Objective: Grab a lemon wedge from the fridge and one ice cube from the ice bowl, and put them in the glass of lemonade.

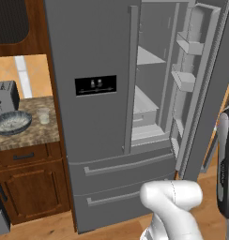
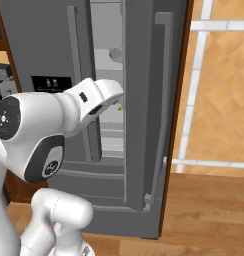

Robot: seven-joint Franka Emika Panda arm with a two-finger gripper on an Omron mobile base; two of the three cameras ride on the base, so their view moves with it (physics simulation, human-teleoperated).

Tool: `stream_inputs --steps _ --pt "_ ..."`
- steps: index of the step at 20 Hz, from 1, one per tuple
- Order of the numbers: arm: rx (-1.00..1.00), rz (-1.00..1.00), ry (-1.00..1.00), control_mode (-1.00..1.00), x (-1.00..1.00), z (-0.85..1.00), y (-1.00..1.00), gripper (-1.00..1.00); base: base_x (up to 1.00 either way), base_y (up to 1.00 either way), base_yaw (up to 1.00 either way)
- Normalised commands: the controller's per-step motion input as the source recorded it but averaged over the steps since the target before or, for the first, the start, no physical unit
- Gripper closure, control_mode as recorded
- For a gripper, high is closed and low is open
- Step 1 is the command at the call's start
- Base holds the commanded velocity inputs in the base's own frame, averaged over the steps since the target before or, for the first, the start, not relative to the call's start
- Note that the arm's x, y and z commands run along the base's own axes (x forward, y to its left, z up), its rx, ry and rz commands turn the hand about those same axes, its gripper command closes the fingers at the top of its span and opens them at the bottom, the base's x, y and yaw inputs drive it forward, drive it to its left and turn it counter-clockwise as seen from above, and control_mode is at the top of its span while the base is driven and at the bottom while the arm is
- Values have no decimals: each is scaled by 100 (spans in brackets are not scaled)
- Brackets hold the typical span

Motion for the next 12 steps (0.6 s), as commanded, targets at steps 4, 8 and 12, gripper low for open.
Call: stream_inputs --steps 4,8,12 --pt "-60 0 23 -100 41 -16 84 -100 0 0 0" --pt "-27 -1 2 -100 70 -17 48 -100 0 0 0" --pt "-13 -8 1 -100 74 -14 26 -100 0 0 0"
